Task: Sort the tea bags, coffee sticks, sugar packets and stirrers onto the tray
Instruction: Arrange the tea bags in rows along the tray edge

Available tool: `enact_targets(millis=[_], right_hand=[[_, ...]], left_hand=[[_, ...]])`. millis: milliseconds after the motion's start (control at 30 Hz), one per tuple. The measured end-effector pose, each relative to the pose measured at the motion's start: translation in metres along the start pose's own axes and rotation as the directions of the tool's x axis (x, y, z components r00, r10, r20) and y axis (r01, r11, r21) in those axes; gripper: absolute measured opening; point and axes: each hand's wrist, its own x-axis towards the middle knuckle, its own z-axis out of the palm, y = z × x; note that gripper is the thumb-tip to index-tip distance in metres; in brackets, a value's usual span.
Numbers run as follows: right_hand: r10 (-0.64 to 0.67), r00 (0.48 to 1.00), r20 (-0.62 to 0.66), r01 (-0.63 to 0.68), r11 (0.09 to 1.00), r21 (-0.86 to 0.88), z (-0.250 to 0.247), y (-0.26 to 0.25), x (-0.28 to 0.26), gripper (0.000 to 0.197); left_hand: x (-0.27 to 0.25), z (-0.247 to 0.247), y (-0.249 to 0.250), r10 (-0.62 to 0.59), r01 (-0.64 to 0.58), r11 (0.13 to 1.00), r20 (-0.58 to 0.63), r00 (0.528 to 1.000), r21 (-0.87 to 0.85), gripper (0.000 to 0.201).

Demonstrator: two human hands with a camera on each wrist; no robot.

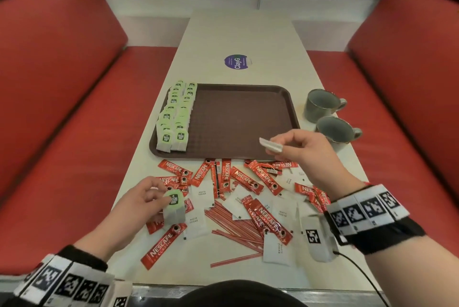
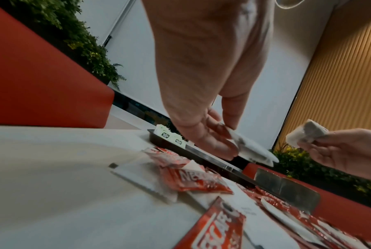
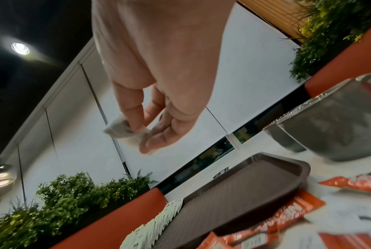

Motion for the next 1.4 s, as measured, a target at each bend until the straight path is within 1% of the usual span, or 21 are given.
enact_targets(millis=[67, 133, 233, 333, 433, 533, 667, 700, 733, 800, 833, 900, 1000, 1100, 1200, 1267, 1333, 1400], right_hand=[[-0.041, 0.999, 0.004, 0.041, 0.999, -0.009, 0.005, 0.002, -0.011, 0.011], [-0.1, 0.995, 0.012, 0.1, 0.995, -0.028, 0.013, 0.003, -0.021, 0.012], [-0.184, 0.982, -0.051, 0.18, 0.981, -0.074, 0.024, 0.004, -0.028, 0.015], [-0.194, 0.976, -0.1, 0.186, 0.979, -0.082, 0.036, 0.004, -0.029, 0.017], [-0.169, 0.975, -0.144, 0.162, 0.985, -0.061, 0.045, 0.006, -0.025, 0.019], [-0.101, 0.974, -0.203, 0.088, 0.993, -0.074, 0.055, 0.007, -0.017, 0.025], [0.087, 0.973, -0.212, -0.101, 0.993, -0.056, 0.074, 0.002, 0.003, 0.05], [0.123, 0.973, -0.193, -0.138, 0.988, -0.066, 0.08, 0.002, 0.011, 0.05], [0.159, 0.975, -0.157, -0.174, 0.981, -0.083, 0.087, 0.002, 0.021, 0.043], [0.216, 0.973, -0.076, -0.225, 0.965, -0.137, 0.106, 0.0, 0.042, 0.024], [0.226, 0.973, -0.046, -0.231, 0.959, -0.163, 0.118, -0.001, 0.052, 0.017], [0.225, 0.974, 0.004, -0.22, 0.955, -0.199, 0.142, -0.004, 0.072, 0.01], [0.239, 0.97, 0.039, -0.223, 0.945, -0.24, 0.172, -0.006, 0.096, 0.009], [0.27, 0.962, 0.028, -0.253, 0.93, -0.267, 0.191, 0.0, 0.114, 0.01], [0.33, 0.943, 0.027, -0.31, 0.909, -0.279, 0.202, 0.01, 0.126, 0.005], [0.363, 0.931, 0.027, -0.338, 0.891, -0.304, 0.206, 0.017, 0.132, 0.006], [0.367, 0.93, 0.013, -0.341, 0.877, -0.339, 0.209, 0.021, 0.136, 0.011], [0.345, 0.939, -0.003, -0.318, 0.863, -0.393, 0.212, 0.024, 0.138, 0.014]], left_hand=[[0.002, 0.003, 0.007, -0.026, 0.027, 0.995, 0.004, 1.0, -0.099, 0.017], [0.004, 0.005, 0.013, -0.025, 0.027, 0.988, 0.015, 1.0, -0.155, 0.021], [0.006, 0.007, 0.02, 0.002, 0.005, 0.978, 0.037, 0.999, -0.208, 0.026], [0.007, 0.003, 0.024, 0.026, -0.017, 0.977, 0.041, 0.999, -0.21, 0.029], [0.01, -0.01, 0.022, 0.031, -0.025, 0.983, 0.033, 0.999, -0.18, 0.031], [0.018, -0.028, 0.017, 0.039, -0.039, 0.995, -0.01, 0.999, -0.095, 0.032], [0.039, -0.048, 0.023, 0.099, -0.098, 0.995, -0.101, 0.99, 0.019, 0.031], [0.047, -0.052, 0.027, 0.122, -0.117, 0.992, -0.12, 0.985, 0.047, 0.029], [0.057, -0.056, 0.031, 0.146, -0.137, 0.988, -0.135, 0.98, 0.078, 0.028], [0.079, -0.059, 0.039, 0.189, -0.166, 0.974, -0.144, 0.971, 0.153, 0.026], [0.091, -0.06, 0.043, 0.205, -0.175, 0.964, -0.138, 0.969, 0.199, 0.025], [0.112, -0.057, 0.049, 0.212, -0.177, 0.948, -0.111, 0.971, 0.266, 0.024], [0.137, -0.055, 0.053, 0.202, -0.171, 0.922, -0.055, 0.978, 0.347, 0.024], [0.153, -0.056, 0.052, 0.188, -0.16, 0.896, -0.029, 0.982, 0.414, 0.024], [0.162, -0.058, 0.049, 0.189, -0.158, 0.836, -0.005, 0.982, 0.525, 0.024], [0.166, -0.059, 0.046, 0.18, -0.153, 0.808, 0.008, 0.984, 0.568, 0.026], [0.17, -0.06, 0.042, 0.168, -0.148, 0.782, 0.024, 0.985, 0.606, 0.028], [0.171, -0.06, 0.041, 0.163, -0.144, 0.757, 0.03, 0.986, 0.638, 0.032]])
